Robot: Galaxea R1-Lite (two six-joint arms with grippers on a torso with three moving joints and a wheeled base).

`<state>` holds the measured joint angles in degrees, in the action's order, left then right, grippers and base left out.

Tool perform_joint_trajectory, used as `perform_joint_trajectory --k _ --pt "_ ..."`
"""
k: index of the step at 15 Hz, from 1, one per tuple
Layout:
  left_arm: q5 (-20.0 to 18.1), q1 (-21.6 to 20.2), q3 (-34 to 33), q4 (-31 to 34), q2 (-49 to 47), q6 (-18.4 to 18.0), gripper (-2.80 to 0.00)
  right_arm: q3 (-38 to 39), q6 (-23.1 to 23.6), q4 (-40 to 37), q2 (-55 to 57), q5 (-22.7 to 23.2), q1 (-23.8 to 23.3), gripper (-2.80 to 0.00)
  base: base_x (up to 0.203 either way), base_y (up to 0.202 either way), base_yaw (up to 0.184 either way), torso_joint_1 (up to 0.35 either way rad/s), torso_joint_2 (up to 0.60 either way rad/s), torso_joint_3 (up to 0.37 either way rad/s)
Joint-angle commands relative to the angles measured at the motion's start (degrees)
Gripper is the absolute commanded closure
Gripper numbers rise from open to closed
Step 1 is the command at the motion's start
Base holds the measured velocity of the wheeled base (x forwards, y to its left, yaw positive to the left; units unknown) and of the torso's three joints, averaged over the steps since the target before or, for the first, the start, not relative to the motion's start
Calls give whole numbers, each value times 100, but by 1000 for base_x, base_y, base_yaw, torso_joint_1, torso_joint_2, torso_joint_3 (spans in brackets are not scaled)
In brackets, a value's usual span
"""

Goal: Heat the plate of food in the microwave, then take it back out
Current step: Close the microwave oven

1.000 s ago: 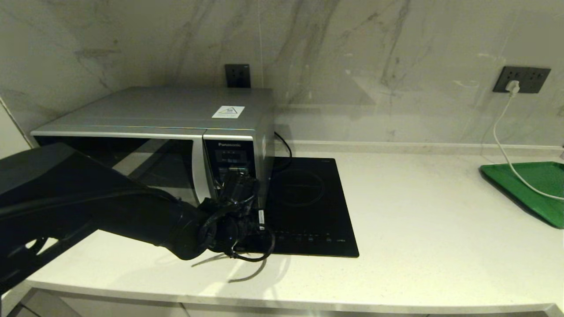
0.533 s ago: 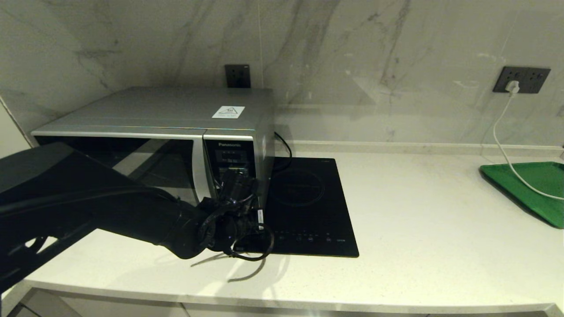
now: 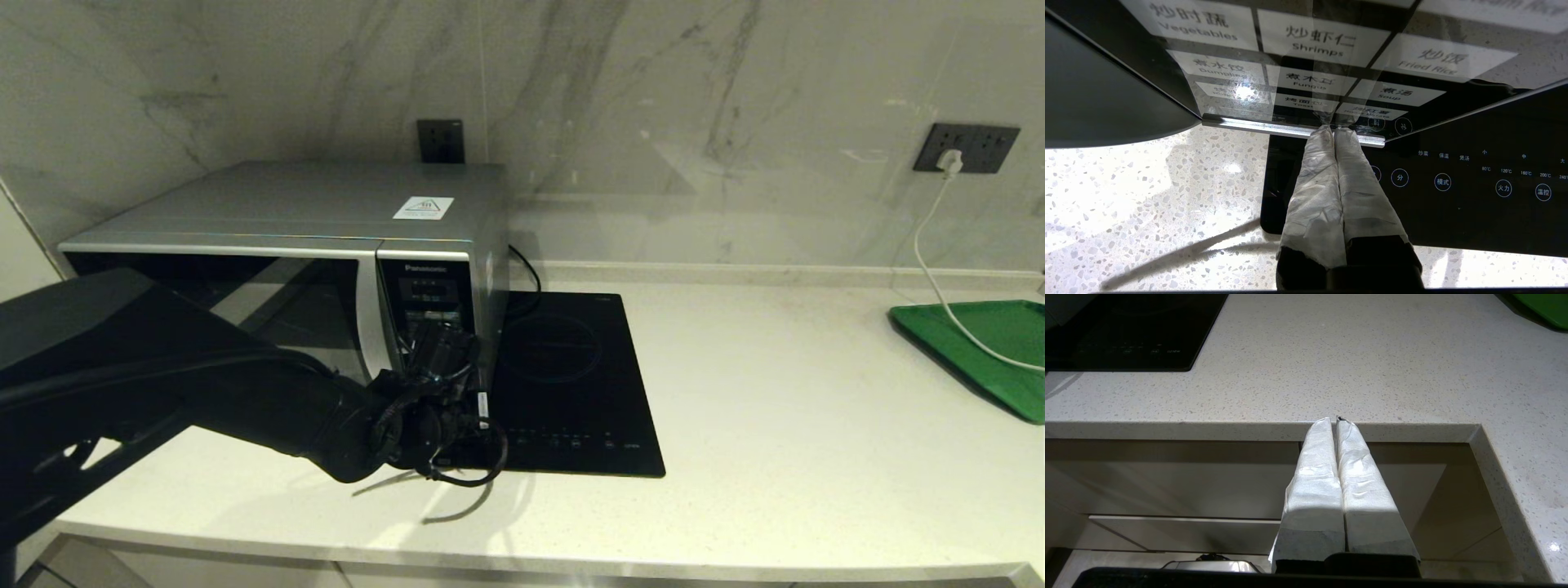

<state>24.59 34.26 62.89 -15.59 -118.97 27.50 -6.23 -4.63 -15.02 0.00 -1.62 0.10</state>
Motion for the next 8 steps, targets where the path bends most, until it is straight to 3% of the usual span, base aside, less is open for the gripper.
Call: perform_joint_trajectory --k 1,4,8 --pt "11 2 13 -5 -11 18 0 -1 -3 -10 0 -3 -1 0 0 0 0 0 0 0" --pt "11 13 -63 1 177 18 0 -1 -3 -10 0 0 -1 0 0 0 0 0 0 0" --pt "13 332 -1033 33 1052 23 0 -1 -3 -10 0 1 -1 0 0 0 0 0 0 0"
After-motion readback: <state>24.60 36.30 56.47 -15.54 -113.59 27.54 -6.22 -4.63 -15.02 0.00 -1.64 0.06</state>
